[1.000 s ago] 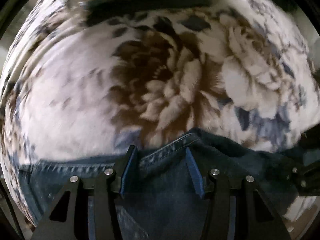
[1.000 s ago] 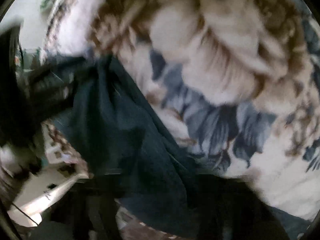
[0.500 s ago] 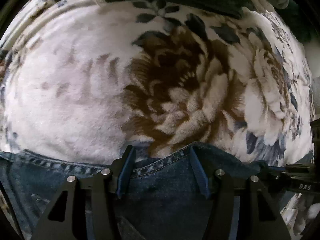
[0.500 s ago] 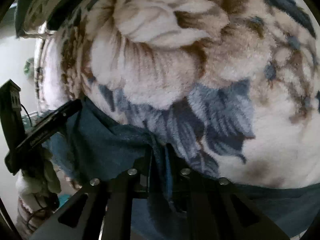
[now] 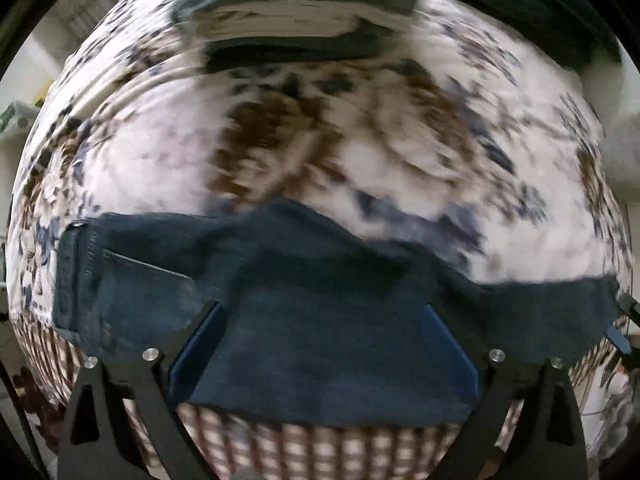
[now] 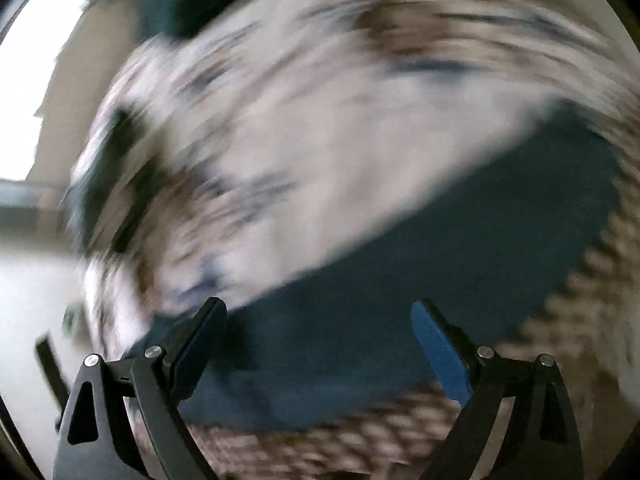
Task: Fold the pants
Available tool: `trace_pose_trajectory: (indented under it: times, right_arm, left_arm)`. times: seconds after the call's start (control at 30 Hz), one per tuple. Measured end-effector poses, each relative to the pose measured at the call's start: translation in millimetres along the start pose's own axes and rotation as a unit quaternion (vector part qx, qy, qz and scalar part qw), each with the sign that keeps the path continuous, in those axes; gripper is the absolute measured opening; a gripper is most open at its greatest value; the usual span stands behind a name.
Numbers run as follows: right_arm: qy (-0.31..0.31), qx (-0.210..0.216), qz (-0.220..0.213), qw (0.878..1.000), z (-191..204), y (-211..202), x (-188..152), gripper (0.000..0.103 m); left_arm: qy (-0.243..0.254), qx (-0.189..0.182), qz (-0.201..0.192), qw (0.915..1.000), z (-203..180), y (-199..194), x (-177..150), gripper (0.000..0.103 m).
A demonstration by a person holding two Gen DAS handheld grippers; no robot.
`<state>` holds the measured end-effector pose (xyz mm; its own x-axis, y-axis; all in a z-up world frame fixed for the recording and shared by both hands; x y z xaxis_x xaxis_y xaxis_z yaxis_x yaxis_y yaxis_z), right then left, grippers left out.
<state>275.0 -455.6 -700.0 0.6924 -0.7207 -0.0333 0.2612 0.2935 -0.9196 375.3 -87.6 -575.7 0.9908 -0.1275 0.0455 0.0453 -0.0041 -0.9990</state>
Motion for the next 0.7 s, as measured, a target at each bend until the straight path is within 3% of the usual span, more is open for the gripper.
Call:
trace_pose_trajectory:
  times: [0.1,0.23,0.3,0.43,0.5,0.53,0.57,0.63,0.7]
  right_arm:
    - [0.093,-0.036,-0.032,0.994,-91,-26,16,0.096]
    - [0.191,-0.02,-0.051,0.98,-187,-31,50,0.095]
    - [0.209,-0.001,-0.062,0.976,-216,-27,72,0.095]
    - [0.207,0.041,-0.048,0.976,-231,0,101,0.093]
    - [0.185,0.063,-0.036,0.98,-222,18,109,0.075]
    - [0.161,0.026,-0.032,0.986,-215,25,110,0.041]
    - [0.131,-0.008,-0.035,0.991,-212,26,111,0.021]
    - [0.103,-0.043,-0.054,0.992,-207,17,114,0.012]
    - [0.115,-0.055,-0.096,0.987,-213,-8,118,0.009]
  left_arm:
    - [0.023,0.005,0.012,0.9997,-50,12,-9,0.1]
    - [0.063,0.009,0.023,0.9977,-121,33,-22,0.1]
    - [0.086,0.013,0.02,0.996,-153,42,-22,0.1]
    - [0.121,0.018,0.017,0.9924,-205,59,-24,0.1]
    - [0.136,0.018,0.019,0.9903,-228,66,-25,0.1]
    - [0.143,0.019,0.02,0.9894,-237,69,-26,0.1]
    - [0.149,0.02,0.02,0.9885,-244,70,-28,0.1]
    - [0.161,0.019,0.018,0.9866,-258,72,-30,0.1]
    - [0.168,0.018,0.014,0.9855,-265,71,-31,0.1]
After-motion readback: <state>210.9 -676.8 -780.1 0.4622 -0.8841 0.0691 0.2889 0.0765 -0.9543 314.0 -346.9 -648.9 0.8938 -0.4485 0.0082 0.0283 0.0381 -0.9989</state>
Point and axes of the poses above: each gripper's, at about its wrist camera, not at the fingertips, and y roughly the way its jaws point, z to its left, x to its top, the point moved 10 cm from there along y, roughly the way its jaws point, and after that the axes turned 6 degrees about z, right-handed, at the moved point
